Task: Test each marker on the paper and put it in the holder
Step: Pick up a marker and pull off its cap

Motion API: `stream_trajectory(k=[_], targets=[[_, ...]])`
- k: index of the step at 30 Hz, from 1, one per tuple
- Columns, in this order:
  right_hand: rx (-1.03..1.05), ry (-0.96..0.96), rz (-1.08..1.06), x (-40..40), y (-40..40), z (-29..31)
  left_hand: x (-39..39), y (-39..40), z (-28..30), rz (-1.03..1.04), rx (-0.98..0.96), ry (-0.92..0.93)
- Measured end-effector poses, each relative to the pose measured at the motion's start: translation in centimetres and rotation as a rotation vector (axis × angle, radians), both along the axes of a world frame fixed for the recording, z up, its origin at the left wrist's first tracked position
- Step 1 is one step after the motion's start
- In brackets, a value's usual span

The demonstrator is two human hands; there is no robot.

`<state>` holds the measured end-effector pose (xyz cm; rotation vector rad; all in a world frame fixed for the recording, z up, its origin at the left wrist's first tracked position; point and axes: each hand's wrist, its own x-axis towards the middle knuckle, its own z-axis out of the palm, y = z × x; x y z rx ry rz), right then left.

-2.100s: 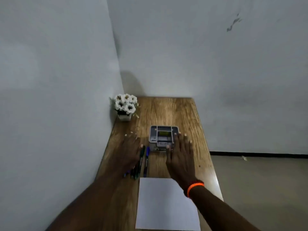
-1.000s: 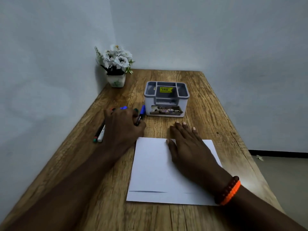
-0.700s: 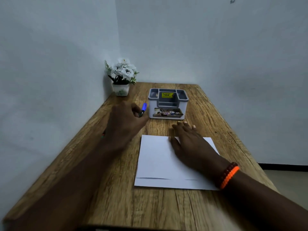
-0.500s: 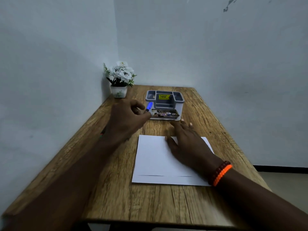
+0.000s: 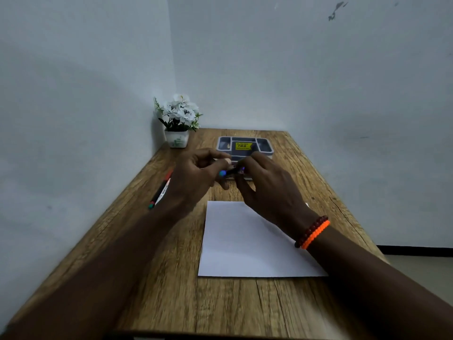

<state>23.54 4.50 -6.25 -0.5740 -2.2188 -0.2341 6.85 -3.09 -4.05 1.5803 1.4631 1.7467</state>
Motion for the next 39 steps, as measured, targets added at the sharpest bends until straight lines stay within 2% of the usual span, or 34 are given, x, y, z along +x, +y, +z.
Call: stream_trajectory(k=[2,4,8,11,14,22,29,33,35,39], targets=[[-0.048,0.048,0.042,0.0,-0.1,-0.1,0.0,-0.1,0.4,-0.054,0.046,-0.060],[-0.205,0.205,0.107,0.1,-0.5,0.0,-0.1,-0.2,0.5,-0.053,0.097,-0.014],[-0.891,0.632,0.338,0.4,-1.7,0.9,-0.6,-0.1,-0.2,0.033,0.016,0.518],[-1.156,0.745,0.424,0.7,-1.7,0.7,0.0,0.0,-0.8,-0.147,-0.099,0.618],[-1.203,0.725,0.408,0.8,-1.3,0.1,0.7,0.0,-1.0,-0.224,-0.091,0.622],[-1.220,0.776,0.464,0.7,-1.4,0.0,0.7,0.0,-1.0,-0.105,-0.045,0.713],[-1.205,0.801,0.511,1.2,-1.5,0.3,0.8,0.1,-0.6,-0.058,-0.065,0.636],[-1.179,0.786,0.506,1.1,-1.5,0.3,0.2,0.0,-0.3,-0.112,-0.063,0.591],[-1.174,0.826,0.486,1.0,-1.5,0.5,-0.3,0.0,0.0,-0.141,-0.068,0.580],[-1.233,0.936,0.503,1.4,-1.2,1.1,-3.1,0.0,0.5,-0.044,-0.093,0.678]])
